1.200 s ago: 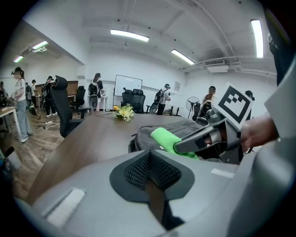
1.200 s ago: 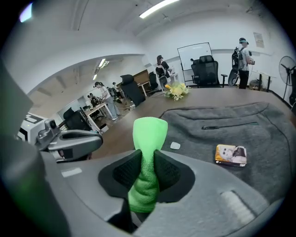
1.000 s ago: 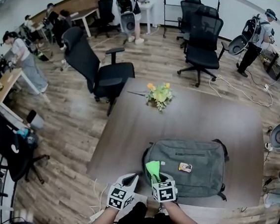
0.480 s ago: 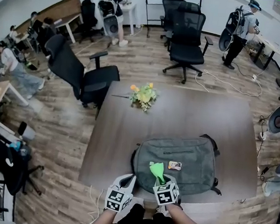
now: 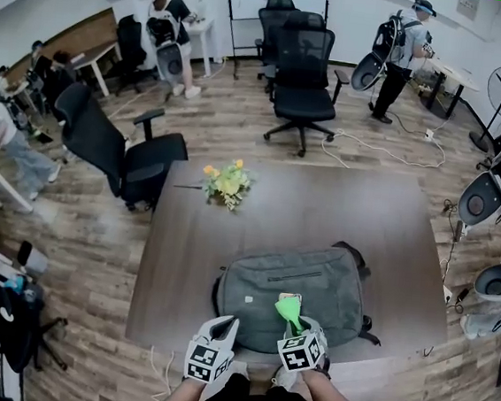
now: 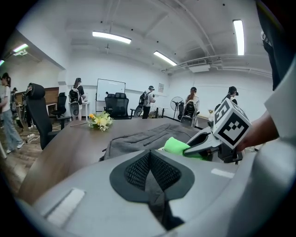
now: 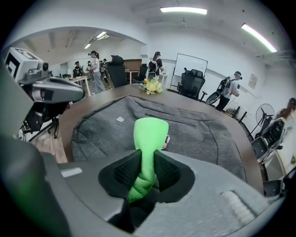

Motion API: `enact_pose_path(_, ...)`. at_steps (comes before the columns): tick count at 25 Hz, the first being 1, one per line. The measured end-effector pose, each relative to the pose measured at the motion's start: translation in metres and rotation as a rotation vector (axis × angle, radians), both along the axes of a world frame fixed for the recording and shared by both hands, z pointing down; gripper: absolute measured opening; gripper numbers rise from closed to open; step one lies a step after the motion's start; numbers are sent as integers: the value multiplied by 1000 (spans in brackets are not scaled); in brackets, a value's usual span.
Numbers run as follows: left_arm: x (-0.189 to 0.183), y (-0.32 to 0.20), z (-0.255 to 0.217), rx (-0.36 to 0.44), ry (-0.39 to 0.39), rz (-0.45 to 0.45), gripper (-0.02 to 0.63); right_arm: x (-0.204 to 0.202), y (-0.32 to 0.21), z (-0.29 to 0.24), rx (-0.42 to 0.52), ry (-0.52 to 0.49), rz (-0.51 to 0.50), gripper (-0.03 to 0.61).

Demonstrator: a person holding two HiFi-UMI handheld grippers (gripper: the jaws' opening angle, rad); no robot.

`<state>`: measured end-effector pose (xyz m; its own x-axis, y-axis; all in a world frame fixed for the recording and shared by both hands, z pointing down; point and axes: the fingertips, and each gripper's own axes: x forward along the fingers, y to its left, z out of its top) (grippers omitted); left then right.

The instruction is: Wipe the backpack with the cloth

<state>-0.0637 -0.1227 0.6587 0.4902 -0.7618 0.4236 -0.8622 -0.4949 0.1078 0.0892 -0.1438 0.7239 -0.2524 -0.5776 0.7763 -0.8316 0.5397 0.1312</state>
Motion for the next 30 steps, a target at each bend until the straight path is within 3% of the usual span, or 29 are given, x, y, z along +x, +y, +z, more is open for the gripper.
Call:
enact_pose_path(7, 16, -8, -4, 4, -1, 57, 18, 39, -14, -10, 40, 57, 75, 87)
enact_pose_path(12, 32, -10, -8, 16, -3, 92, 18, 74, -22, -20, 103, 151, 93, 87)
enact_pose_path(17, 49, -10, -12, 16, -14, 119, 19, 115, -26, -27, 118, 171, 153, 87)
enact_pose_path(23, 54, -16, -24, 27, 13, 121, 19, 139, -36, -40, 183, 275, 158, 87)
enact_pose_path(30, 41, -24, -29, 23, 48, 79, 19, 155, -43, -44, 213, 305, 174, 87)
